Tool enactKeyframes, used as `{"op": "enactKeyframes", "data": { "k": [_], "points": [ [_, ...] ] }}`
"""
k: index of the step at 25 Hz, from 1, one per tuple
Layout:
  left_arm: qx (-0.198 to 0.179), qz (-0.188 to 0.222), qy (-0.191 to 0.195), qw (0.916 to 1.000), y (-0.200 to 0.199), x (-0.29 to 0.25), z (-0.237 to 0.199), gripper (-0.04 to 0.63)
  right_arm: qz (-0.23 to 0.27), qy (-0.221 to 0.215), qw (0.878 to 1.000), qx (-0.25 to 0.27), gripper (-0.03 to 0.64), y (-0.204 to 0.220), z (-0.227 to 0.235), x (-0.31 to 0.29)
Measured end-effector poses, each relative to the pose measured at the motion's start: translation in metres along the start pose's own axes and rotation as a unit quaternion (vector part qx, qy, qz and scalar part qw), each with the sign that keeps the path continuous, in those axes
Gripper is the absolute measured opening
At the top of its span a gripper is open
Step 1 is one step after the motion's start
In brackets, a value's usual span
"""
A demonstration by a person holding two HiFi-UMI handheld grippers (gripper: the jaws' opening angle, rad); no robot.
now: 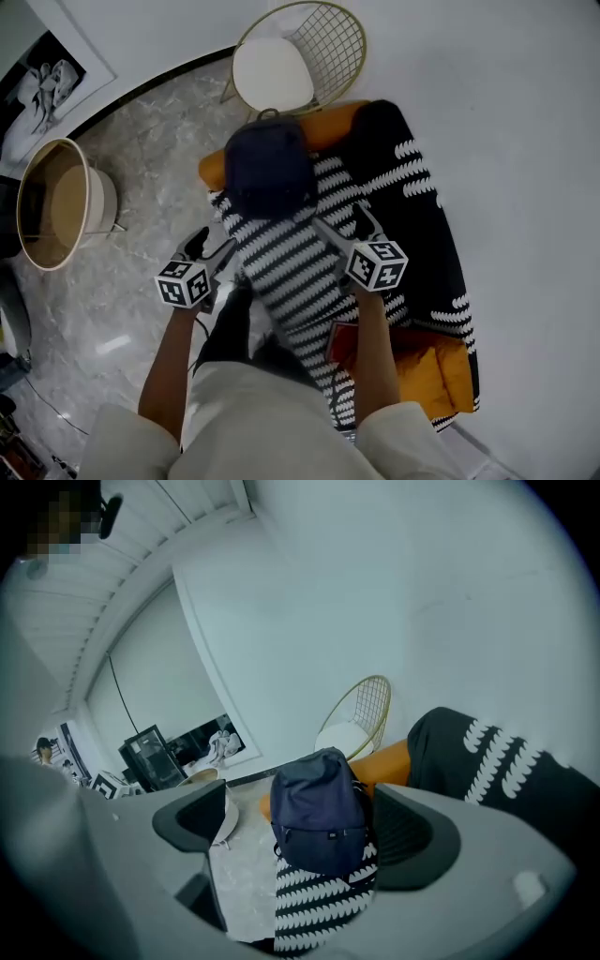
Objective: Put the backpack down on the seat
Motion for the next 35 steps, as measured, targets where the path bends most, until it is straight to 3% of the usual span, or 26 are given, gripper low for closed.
{"op": "enactKeyframes", "data": {
  "k": [9, 17, 22, 27, 35],
  "points": [
    [-0.074, 0.056, 0.013, 0.9955, -0.027, 0.106, 0.059, 0.198, 0.048, -0.027, 0.997, 0.053, 0.488, -0.025, -0.079, 0.094],
    [-0.106, 0.123, 0.011, 0.9867, -0.056, 0.185, 0.121, 0.148, 0.085, -0.055, 0.991, 0.091, 0.489, -0.041, -0.146, 0.173],
    [-0.135, 0.117, -0.016, 0.9837, -0.064, 0.223, 0.159, 0.068, 0.107, -0.074, 0.984, 0.119, 0.489, -0.05, -0.185, 0.217],
    [-0.175, 0.14, 0.003, 0.9745, -0.072, 0.252, 0.198, 0.009, 0.127, -0.081, 0.975, 0.162, 0.461, -0.058, -0.219, 0.257],
    [-0.225, 0.185, 0.029, 0.9561, -0.091, 0.285, 0.251, 0.003, 0.142, -0.097, 0.968, 0.182, 0.409, -0.06, -0.251, 0.3]
  ]
}}
Point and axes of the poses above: the fingertips, and each gripper's own axes: x backward along the fingers, z to its right, y out of its underside, the point moved 8 cm from there along x, backward along the fingers, and after that the axes turned 13 degrees about z, right-handed, at the moved point
